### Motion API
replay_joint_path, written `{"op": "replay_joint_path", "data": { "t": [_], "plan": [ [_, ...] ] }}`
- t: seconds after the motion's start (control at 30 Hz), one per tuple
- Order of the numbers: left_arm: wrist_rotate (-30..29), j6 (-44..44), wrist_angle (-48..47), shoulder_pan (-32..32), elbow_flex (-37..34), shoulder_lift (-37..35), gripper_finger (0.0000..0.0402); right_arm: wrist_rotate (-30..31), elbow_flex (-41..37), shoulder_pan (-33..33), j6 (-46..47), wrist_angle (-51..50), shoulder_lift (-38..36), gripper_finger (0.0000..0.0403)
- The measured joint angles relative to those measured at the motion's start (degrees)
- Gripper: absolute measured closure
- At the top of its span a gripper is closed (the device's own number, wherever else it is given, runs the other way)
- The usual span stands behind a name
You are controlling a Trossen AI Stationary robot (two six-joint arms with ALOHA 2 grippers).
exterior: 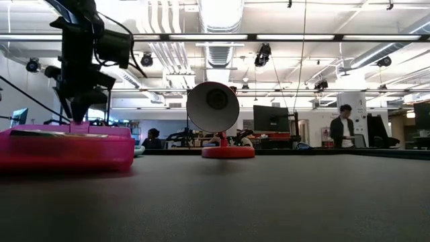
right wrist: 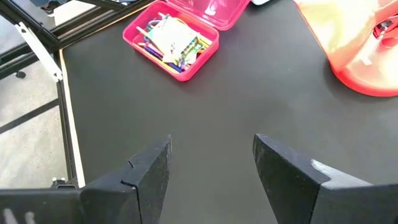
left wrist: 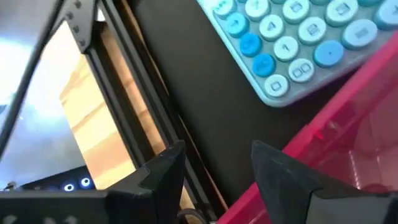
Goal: Pack school essentials
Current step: Close the red supply box
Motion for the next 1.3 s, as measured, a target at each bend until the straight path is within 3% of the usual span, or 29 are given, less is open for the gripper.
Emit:
{"op": "replay_joint_path", "data": {
  "t": [0.27, 0.47, 0.87, 1.03, 1.3],
  "plan": [
    [6.18, 0.08, 0.27, -0.07, 0.13, 1.66, 0.0233, 0.0, -1.92, 0.18, 0.0, -0.02, 0.0, 0.0186],
    [19.08, 0.11, 1.65, -0.59, 0.21, 0.23, 0.0233, -0.1, -4.35, 0.39, -0.03, -0.04, 0.0, 0.0186],
    [34.6, -4.62, 16.68, -7.73, 0.35, -5.81, 0.0233, -0.26, -7.04, 0.41, 0.79, 2.15, 0.0, 0.0186],
    [35.07, -2.35, 17.9, -8.75, 2.21, -8.71, 0.0233, -0.22, -10.82, 1.7, 0.13, 15.05, 1.27, 0.0186],
    [29.84, -7.81, 7.35, -8.74, 2.15, -13.76, 0.0233, -2.0, -11.13, 4.39, -7.9, 26.14, 11.39, 0.0186]
  ]
}}
